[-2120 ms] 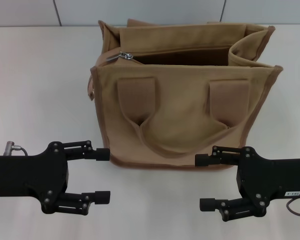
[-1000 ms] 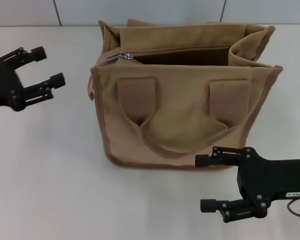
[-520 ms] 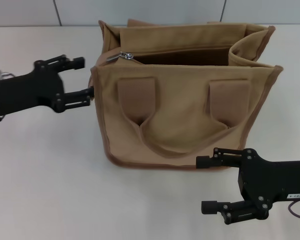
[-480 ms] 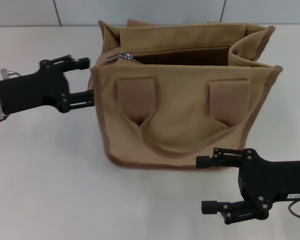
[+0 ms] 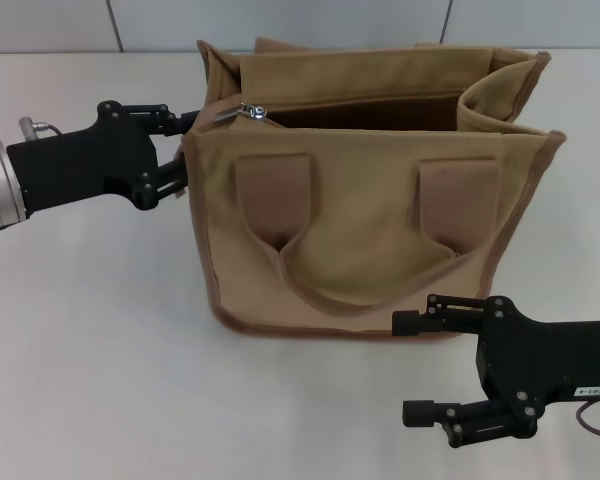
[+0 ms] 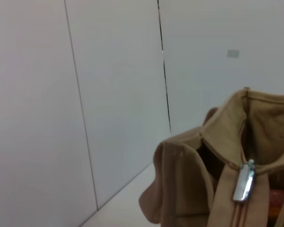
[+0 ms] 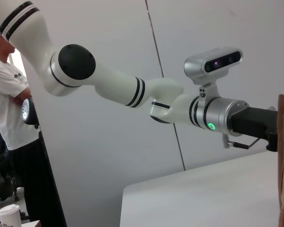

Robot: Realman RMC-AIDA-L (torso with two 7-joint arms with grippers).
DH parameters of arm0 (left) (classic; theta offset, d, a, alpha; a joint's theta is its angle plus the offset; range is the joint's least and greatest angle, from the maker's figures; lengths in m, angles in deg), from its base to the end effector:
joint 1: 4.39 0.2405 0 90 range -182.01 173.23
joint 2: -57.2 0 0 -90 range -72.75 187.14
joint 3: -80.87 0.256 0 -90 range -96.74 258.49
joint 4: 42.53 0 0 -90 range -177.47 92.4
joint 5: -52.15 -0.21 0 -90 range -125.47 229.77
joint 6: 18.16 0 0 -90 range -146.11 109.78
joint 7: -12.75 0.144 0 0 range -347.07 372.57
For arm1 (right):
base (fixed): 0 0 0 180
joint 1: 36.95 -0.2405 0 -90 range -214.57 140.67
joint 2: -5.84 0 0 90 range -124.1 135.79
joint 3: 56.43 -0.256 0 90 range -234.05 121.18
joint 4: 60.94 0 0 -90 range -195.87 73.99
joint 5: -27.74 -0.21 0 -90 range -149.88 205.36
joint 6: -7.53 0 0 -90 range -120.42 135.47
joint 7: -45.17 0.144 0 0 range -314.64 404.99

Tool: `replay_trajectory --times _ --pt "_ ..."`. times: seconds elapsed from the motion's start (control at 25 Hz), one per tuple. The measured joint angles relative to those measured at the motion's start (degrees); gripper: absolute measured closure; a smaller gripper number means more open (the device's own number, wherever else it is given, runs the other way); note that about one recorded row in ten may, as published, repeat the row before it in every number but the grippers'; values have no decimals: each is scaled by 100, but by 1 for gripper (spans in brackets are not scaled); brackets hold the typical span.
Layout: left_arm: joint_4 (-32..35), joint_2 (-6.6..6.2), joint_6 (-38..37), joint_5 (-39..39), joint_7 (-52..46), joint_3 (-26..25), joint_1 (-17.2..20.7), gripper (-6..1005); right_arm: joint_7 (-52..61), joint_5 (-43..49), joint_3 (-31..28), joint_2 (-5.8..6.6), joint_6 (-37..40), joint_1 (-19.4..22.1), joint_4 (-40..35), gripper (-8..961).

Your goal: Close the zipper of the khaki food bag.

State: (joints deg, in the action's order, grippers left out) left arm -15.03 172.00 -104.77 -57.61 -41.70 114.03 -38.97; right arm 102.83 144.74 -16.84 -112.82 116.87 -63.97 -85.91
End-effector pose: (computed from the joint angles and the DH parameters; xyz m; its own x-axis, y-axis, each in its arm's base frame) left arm -0.2619 0.3565 0.0192 0.8577 -0.0124 0.5140 0.2249 -0.8900 -0.3966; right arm 0.2606 0.2467 -0.0245 0.7516 -0.1999 -0.6286 -0.1692 -0.9795 0.1092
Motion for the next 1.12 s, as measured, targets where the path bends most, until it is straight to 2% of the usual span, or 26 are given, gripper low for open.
replay_trajectory --times 0.08,0.32,0.56,0.72,0.96,1.12 --pt "0 -15 9 45 -12 -1 12 616 0 -2 -3 -3 0 8 -3 122" --pt "1 -97 -34 165 -38 -11 104 751 0 -2 -9 -8 -8 13 -15 121" --pt "1 -243 -374 337 -131 -17 195 888 0 -74 -95 -3 54 1 -2 122" --pt "16 -247 -576 390 -203 -20 198 982 138 -483 -135 22 458 -6 25 123" --pt "29 -179 -611 402 -211 -20 141 982 1159 -1364 -136 86 1017 -198 17 125" --pt "46 -175 -619 469 -211 -20 167 982 1698 -1783 -136 141 1008 -287 10 126"
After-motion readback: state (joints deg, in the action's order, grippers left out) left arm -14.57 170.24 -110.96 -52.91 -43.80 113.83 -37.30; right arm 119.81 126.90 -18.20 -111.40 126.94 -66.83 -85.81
